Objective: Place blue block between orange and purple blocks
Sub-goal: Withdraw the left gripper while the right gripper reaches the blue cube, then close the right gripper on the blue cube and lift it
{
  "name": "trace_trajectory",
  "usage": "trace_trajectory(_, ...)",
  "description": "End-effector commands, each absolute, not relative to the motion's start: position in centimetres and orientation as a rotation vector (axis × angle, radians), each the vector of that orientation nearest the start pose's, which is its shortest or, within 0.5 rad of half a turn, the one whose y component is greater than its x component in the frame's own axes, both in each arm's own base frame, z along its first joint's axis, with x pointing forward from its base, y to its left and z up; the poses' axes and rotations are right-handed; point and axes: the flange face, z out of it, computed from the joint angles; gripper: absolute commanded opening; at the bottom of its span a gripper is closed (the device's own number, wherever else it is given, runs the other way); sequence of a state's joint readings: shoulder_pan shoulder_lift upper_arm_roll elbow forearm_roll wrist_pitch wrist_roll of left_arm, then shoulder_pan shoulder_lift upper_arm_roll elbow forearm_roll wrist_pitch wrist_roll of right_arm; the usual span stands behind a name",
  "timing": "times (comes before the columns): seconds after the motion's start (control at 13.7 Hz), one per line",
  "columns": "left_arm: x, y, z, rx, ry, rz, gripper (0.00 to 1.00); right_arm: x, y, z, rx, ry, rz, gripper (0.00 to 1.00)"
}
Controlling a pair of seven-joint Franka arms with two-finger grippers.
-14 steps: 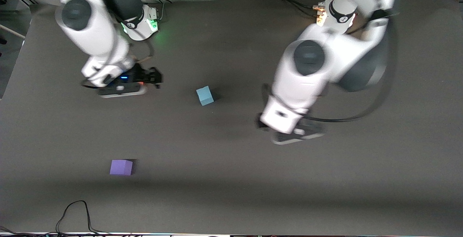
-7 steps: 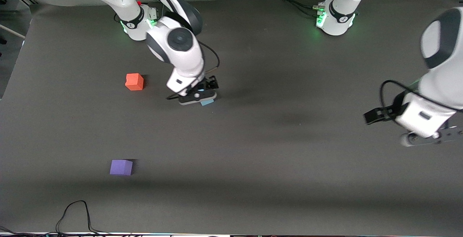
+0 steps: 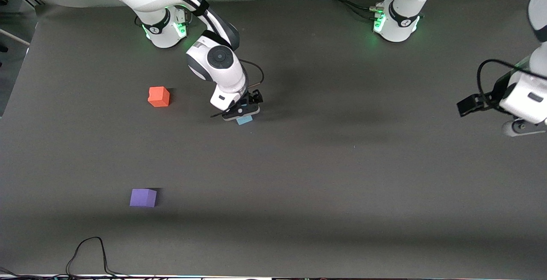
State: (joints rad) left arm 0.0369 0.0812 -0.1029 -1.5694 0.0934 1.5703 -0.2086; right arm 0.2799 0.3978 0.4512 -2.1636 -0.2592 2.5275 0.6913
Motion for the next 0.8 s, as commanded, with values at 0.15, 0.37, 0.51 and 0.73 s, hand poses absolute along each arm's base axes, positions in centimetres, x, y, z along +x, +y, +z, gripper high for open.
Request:
trace_trajectory(0.15,55.9,-0.5,58.9,-3.039,-0.233,0.116,1.0,41.1,37.6,21.0,-3.14,-0.292,-0.065,1.0)
trace_trajectory(0.37,55.9,-0.9,59.8,-3.027,-0.223,0.111,1.0,40.7,37.2,18.6,-3.186,-0.286,-0.118,1.0)
trace_trajectory(0.51,56.0,-0.3,59.5,-3.026,-0.213,0.122,1.0,41.1,36.9,18.5,-3.179,-0.276,-0.124,0.8)
trace_trajectory(0.73,56.2,0.2,59.5,-3.029,-0.21,0.115,1.0,41.5,36.9,19.1,-3.177,-0.258,-0.141,0.48)
